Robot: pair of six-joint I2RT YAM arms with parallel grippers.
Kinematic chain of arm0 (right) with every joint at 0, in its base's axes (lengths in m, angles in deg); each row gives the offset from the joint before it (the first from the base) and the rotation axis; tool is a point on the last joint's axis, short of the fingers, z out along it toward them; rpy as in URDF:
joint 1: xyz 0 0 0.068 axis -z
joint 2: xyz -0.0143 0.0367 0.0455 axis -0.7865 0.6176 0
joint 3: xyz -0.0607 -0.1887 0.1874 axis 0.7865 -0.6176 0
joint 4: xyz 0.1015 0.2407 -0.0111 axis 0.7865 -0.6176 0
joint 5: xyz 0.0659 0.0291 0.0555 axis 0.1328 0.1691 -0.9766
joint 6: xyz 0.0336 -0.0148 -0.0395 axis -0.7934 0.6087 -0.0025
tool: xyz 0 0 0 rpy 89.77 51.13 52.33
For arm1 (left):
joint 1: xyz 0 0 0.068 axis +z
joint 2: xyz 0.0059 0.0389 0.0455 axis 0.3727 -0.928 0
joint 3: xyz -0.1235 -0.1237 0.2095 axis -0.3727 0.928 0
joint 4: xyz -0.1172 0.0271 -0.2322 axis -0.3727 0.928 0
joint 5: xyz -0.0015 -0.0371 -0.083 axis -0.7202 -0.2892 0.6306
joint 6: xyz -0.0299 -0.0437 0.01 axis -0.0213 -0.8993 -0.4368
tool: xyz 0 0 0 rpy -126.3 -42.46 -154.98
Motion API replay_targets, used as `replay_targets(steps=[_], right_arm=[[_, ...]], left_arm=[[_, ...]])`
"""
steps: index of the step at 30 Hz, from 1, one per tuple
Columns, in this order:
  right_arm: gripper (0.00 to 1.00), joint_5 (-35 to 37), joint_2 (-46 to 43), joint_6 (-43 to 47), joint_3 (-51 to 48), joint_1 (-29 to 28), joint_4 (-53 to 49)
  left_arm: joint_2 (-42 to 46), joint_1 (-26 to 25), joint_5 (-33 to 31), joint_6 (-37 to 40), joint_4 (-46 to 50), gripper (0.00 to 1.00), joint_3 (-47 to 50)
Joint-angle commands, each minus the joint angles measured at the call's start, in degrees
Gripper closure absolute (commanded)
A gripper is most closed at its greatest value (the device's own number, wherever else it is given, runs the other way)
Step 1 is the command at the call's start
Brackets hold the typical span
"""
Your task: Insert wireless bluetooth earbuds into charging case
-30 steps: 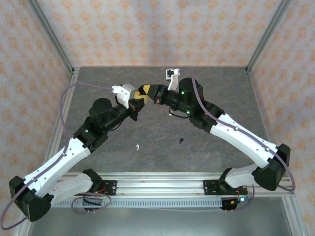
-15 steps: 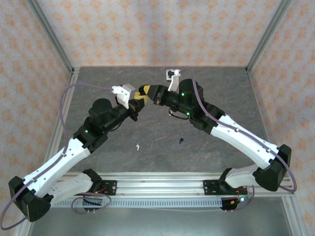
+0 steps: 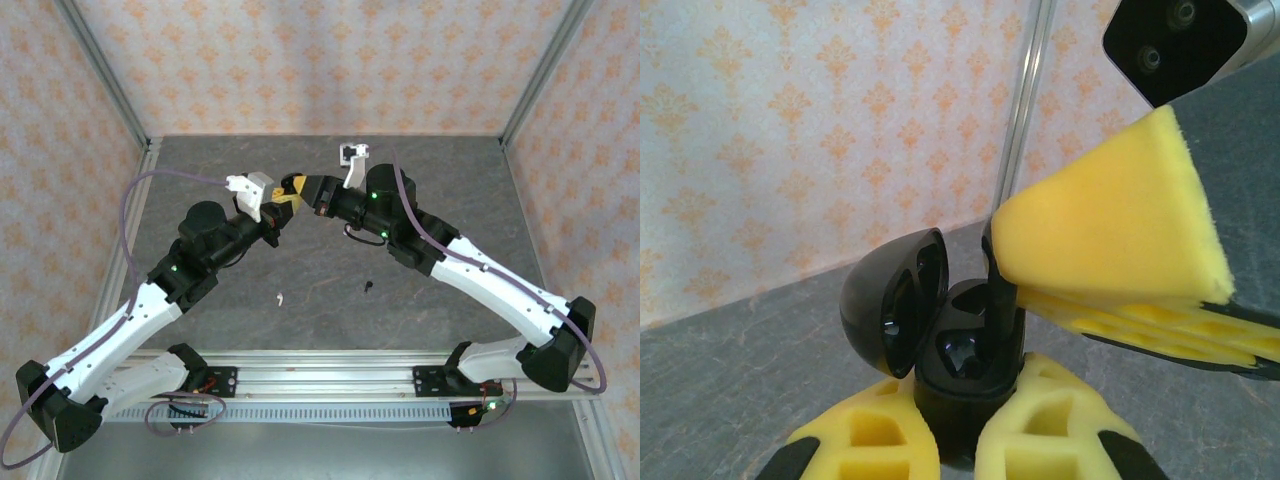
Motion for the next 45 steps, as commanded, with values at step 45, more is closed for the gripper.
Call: replay_targets(steps=[45], right_arm=[[0.65, 3.12, 1.65, 6.49, 13.16, 1.9, -25.21]], left_arm=[[3.42, -0.23, -5.58, 0.01, 5.43, 1.0, -2.49]])
